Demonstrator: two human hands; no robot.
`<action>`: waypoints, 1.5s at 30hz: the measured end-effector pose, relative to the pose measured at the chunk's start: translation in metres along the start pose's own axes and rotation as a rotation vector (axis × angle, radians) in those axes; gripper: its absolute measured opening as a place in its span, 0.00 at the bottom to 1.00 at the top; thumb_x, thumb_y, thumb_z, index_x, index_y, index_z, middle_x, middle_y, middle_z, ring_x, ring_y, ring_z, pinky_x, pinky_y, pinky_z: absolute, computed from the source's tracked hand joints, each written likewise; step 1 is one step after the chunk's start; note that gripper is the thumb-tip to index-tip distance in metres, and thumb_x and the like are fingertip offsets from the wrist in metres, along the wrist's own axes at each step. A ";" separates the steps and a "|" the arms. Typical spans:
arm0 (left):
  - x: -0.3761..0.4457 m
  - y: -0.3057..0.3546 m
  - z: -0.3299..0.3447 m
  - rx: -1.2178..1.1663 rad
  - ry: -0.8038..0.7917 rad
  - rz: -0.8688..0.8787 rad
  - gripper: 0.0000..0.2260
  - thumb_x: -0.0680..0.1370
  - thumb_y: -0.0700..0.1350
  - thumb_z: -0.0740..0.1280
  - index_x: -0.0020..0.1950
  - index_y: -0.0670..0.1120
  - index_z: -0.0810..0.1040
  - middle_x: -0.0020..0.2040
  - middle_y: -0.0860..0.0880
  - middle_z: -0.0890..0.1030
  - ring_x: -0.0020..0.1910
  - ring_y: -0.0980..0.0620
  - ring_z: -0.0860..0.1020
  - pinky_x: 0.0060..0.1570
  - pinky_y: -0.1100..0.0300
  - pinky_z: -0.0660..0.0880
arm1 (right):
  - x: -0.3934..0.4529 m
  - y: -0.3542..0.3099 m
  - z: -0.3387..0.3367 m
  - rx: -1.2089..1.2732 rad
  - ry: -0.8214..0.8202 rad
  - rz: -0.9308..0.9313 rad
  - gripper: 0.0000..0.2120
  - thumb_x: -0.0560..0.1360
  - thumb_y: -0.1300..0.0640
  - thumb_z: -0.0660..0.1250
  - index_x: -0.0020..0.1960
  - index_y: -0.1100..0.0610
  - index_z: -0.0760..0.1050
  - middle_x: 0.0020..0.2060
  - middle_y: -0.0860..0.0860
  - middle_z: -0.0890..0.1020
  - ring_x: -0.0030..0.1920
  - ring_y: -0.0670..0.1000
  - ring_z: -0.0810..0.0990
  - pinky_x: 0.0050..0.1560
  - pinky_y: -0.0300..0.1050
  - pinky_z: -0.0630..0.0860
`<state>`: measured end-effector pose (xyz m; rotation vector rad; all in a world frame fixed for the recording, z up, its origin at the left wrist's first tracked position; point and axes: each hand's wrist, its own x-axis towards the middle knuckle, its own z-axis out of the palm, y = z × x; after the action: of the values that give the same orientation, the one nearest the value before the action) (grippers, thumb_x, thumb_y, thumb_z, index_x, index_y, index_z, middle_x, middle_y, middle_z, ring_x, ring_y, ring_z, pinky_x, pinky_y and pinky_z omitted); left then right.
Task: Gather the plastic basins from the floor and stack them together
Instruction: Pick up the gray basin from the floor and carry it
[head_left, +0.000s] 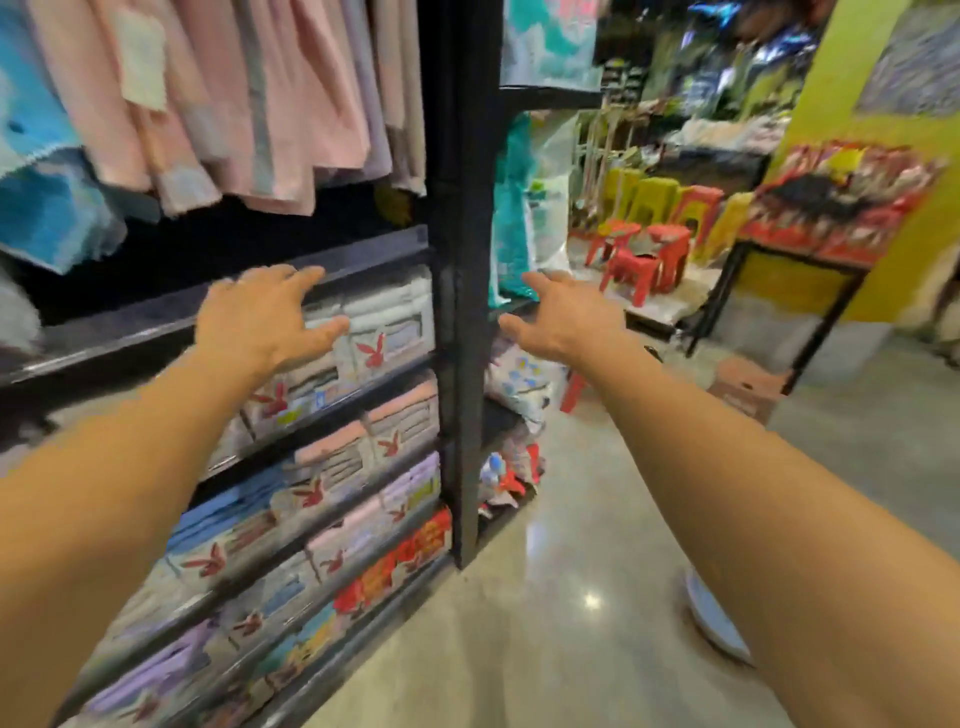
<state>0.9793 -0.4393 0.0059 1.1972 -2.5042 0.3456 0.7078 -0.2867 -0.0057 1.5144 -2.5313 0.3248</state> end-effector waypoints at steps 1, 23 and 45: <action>0.014 0.027 -0.005 -0.009 -0.001 0.037 0.34 0.75 0.66 0.65 0.76 0.50 0.69 0.71 0.43 0.75 0.68 0.39 0.73 0.62 0.43 0.72 | -0.006 0.027 -0.010 -0.001 0.018 0.048 0.35 0.74 0.31 0.60 0.75 0.48 0.64 0.70 0.54 0.71 0.67 0.63 0.71 0.62 0.60 0.73; 0.146 0.530 0.085 -0.273 -0.119 0.538 0.35 0.76 0.67 0.61 0.79 0.50 0.64 0.76 0.43 0.69 0.73 0.41 0.67 0.68 0.44 0.68 | -0.124 0.481 -0.024 -0.172 0.073 0.648 0.31 0.78 0.38 0.60 0.77 0.49 0.59 0.72 0.54 0.69 0.68 0.63 0.69 0.65 0.62 0.71; 0.305 0.891 0.356 -0.435 -0.366 0.798 0.33 0.75 0.64 0.63 0.77 0.51 0.67 0.73 0.45 0.72 0.71 0.42 0.70 0.67 0.43 0.69 | -0.033 0.812 0.161 -0.155 -0.120 0.957 0.32 0.78 0.40 0.60 0.78 0.48 0.57 0.76 0.52 0.64 0.69 0.62 0.68 0.58 0.60 0.71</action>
<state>0.0298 -0.2342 -0.2575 0.0597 -3.0543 -0.2618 0.0008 0.0701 -0.2478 0.1813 -3.1025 0.1355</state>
